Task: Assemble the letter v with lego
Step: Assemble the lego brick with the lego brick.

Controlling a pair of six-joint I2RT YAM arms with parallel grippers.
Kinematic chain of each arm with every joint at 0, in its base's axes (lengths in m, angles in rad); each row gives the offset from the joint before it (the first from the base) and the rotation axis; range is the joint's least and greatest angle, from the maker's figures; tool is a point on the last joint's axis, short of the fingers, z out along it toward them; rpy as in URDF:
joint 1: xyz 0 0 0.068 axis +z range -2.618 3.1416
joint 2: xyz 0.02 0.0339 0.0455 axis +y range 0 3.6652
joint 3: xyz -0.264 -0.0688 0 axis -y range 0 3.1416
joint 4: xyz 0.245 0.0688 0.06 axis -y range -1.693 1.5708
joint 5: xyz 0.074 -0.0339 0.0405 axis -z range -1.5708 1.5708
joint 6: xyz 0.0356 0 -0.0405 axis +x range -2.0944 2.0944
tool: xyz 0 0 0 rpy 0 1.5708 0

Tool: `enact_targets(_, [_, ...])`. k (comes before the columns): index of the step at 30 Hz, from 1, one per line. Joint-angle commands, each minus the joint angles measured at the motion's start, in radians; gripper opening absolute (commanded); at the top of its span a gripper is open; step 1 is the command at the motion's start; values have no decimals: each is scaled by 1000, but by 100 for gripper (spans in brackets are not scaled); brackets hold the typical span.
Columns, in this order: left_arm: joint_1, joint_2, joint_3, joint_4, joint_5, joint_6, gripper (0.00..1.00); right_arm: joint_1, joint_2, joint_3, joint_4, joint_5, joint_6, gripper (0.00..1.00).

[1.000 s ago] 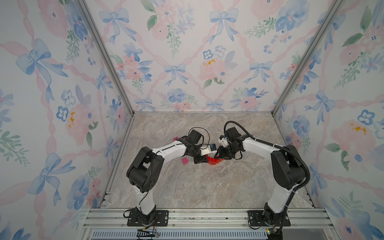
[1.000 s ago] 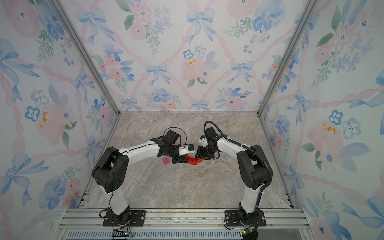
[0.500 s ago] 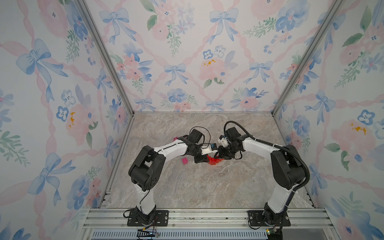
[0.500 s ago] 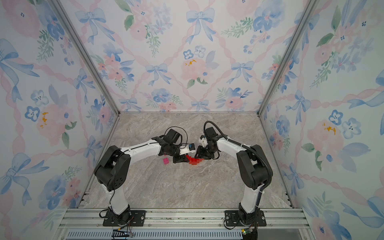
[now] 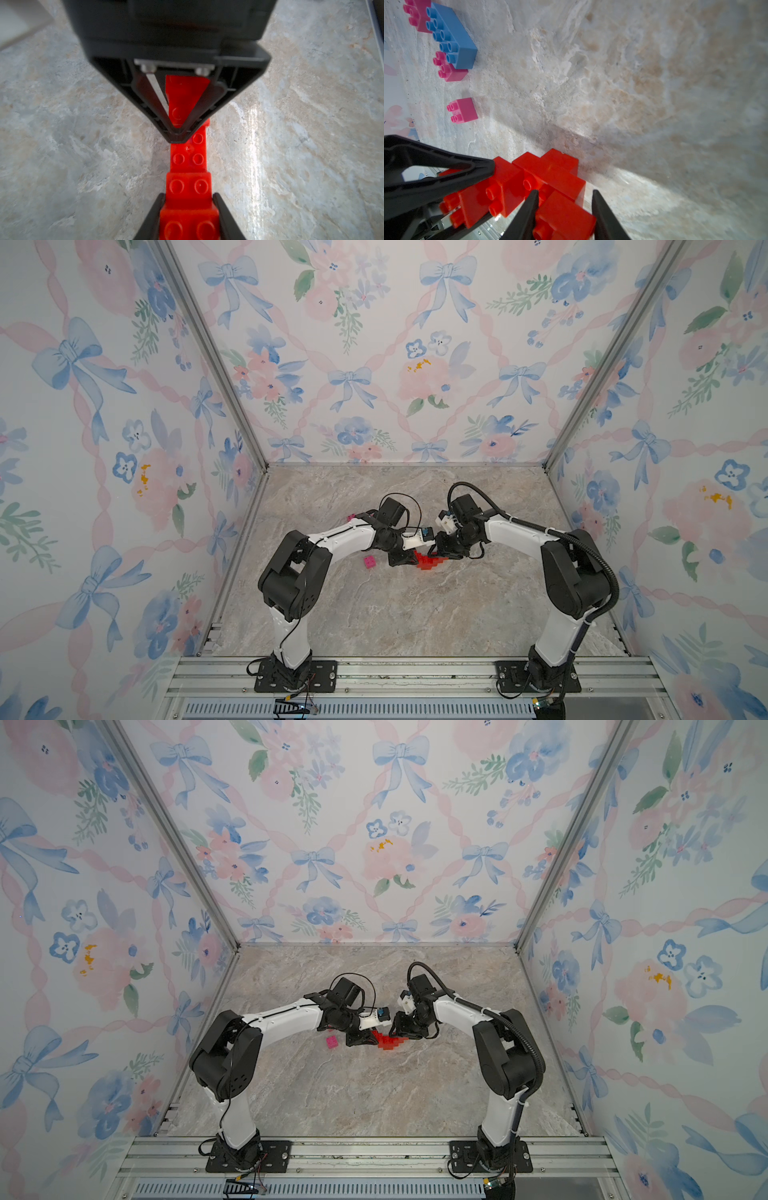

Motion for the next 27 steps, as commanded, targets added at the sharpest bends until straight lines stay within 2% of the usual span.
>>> enact_targets(1, [-7, 48, -7, -90, -29, 19, 0, -8, 21, -17, 2, 4, 2, 42])
enact_targets(17, [-27, 80, -9, -122, -61, -9, 0, -11, 20, -25, 12, 1, -1, 42])
enact_targets(21, [-28, 82, -6, -135, -65, -5, 0, -13, 21, -35, 30, -6, 5, 48])
enact_targets(27, [-29, 85, -3, -139, -65, -5, 0, -16, 20, -45, 42, -13, 11, 49])
